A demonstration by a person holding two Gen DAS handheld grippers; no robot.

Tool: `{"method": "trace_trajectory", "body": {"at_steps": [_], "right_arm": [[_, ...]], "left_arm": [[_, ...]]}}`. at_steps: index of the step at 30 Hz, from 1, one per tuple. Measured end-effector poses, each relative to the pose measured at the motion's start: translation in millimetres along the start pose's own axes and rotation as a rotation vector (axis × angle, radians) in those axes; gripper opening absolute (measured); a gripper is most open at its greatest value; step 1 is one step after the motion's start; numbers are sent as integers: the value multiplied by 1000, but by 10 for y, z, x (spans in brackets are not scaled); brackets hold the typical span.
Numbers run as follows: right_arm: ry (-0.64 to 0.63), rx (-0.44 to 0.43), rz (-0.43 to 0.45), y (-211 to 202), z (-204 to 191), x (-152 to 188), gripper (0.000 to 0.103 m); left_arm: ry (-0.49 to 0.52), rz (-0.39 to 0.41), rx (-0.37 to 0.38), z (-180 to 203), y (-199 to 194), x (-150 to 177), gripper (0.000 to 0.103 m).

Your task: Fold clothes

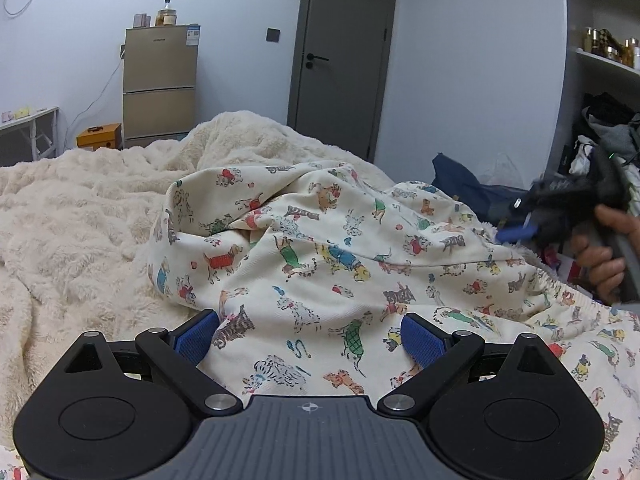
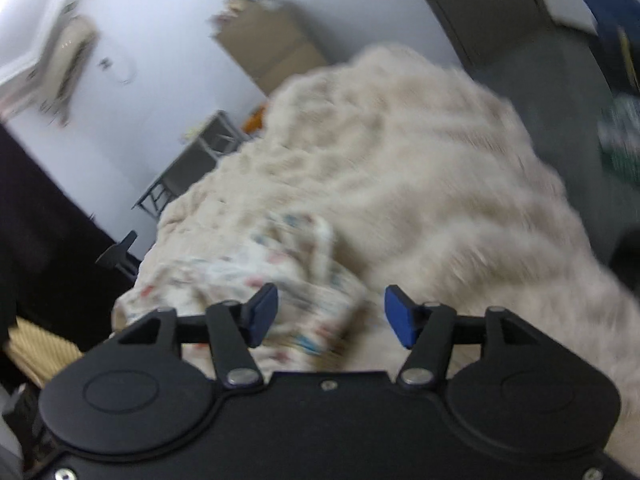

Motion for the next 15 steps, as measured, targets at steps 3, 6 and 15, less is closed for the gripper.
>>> {"method": "trace_trajectory", "body": {"at_steps": [3, 6, 15], "right_arm": [[31, -68, 4, 229, 93, 54, 57], [20, -80, 65, 342, 46, -31, 26], [-88, 74, 176, -46, -200, -367, 55]], "left_arm": [[-1, -1, 7, -15, -18, -14, 96], [-2, 10, 16, -42, -87, -65, 96], [-228, 90, -2, -968, -515, -398, 96]]}}
Point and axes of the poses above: each gripper's, at about its wrist camera, not at the fingertips, and y roughly the way its jaws point, z to its right, x to its underside, the point moved 8 cm from there along y, roughly the way its jaws point, and after that the axes turned 15 degrees about -z, right-handed, at the moved point
